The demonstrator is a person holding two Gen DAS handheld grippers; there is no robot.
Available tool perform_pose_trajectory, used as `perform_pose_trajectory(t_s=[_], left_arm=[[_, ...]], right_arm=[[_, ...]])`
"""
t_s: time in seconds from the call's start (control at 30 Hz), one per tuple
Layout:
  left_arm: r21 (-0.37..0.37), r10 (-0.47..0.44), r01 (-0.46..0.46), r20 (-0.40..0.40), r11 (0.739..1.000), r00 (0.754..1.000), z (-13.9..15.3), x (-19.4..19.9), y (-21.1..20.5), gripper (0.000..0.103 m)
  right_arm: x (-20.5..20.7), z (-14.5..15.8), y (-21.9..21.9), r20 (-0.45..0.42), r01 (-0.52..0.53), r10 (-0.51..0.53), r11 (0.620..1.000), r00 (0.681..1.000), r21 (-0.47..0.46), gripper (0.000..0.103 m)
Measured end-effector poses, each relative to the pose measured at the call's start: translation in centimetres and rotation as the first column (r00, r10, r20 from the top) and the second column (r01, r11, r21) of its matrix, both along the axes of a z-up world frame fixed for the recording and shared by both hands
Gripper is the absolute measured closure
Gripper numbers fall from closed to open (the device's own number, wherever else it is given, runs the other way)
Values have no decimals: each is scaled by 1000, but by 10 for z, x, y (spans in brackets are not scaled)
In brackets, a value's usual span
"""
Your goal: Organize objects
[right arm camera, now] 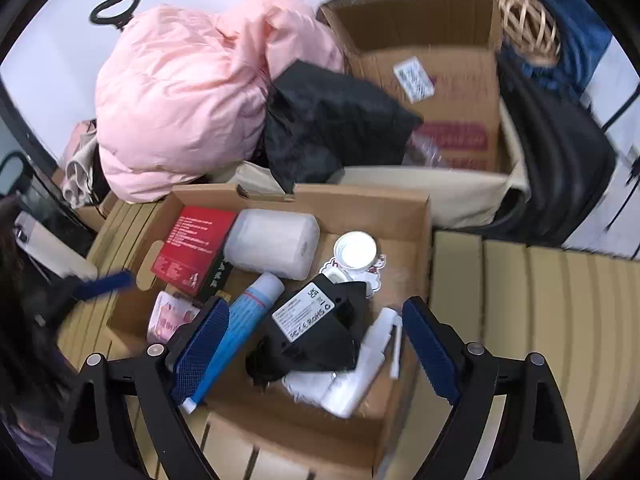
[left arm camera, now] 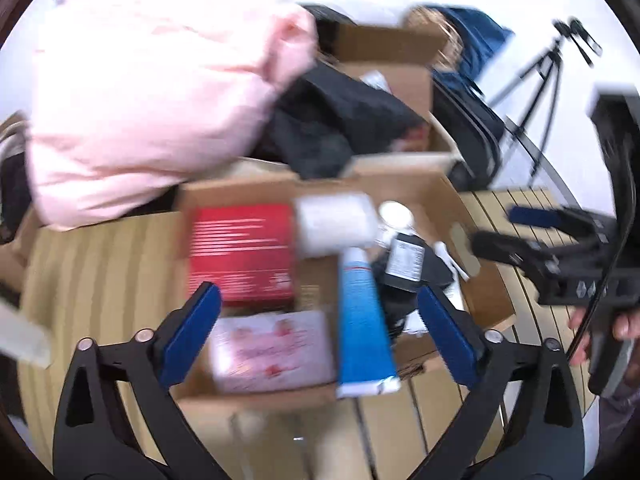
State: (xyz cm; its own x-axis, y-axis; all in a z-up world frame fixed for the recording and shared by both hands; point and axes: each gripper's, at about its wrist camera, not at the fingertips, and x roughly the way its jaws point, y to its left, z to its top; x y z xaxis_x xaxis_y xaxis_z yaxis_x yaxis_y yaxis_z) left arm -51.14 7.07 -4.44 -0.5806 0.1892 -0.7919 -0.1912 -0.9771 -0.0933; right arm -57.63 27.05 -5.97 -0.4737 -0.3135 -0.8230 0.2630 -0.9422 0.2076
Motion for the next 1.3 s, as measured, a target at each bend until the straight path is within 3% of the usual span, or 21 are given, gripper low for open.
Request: perform_pose_trajectory(t_s=[0.17, 0.33, 0.57, 0.67, 0.87, 0.97, 1.07, 1.17, 1.3], left_arm=[[8, 56, -56, -62, 998, 996, 38, 51, -31, 0], [-25, 84, -86, -71, 996, 994, 58, 107, -41, 0], [-37, 74, -77, -96, 996, 993, 70, 222, -47, 0], [-57, 89, -97, -134, 994, 987, 68, 270, -51, 0], [2, 142, -143, -159, 990, 977, 61, 350, -65, 0], [-85, 172, -195, -225, 977, 959, 66, 383, -63, 0], [-148, 84, -133, -302, 980, 950, 72, 417, -53, 0], [-111, 42, -75, -273, 991, 961, 70, 439, -51, 0], [-68, 90, -113, -275, 991, 957, 71, 463, -51, 0]], right_arm=[[43, 28, -10, 6, -20, 20, 998, 1000, 57, 12], [103, 46, -19, -8, -46, 47, 992, 999, 119, 12], [200, 76, -22, -86, -32, 41, 994, 995, 101, 12], [249, 84, -29, -126, -55, 61, 997, 990, 53, 12], [339, 80, -39, -208, -15, 28, 998, 978, 65, 12], [375, 70, -44, -211, 2, 14, 997, 977, 77, 12], [412, 66, -51, -222, 6, 19, 994, 975, 111, 12], [444, 70, -53, -246, -3, 30, 994, 969, 106, 12], [479, 73, -50, -258, 43, -13, 993, 966, 111, 12]])
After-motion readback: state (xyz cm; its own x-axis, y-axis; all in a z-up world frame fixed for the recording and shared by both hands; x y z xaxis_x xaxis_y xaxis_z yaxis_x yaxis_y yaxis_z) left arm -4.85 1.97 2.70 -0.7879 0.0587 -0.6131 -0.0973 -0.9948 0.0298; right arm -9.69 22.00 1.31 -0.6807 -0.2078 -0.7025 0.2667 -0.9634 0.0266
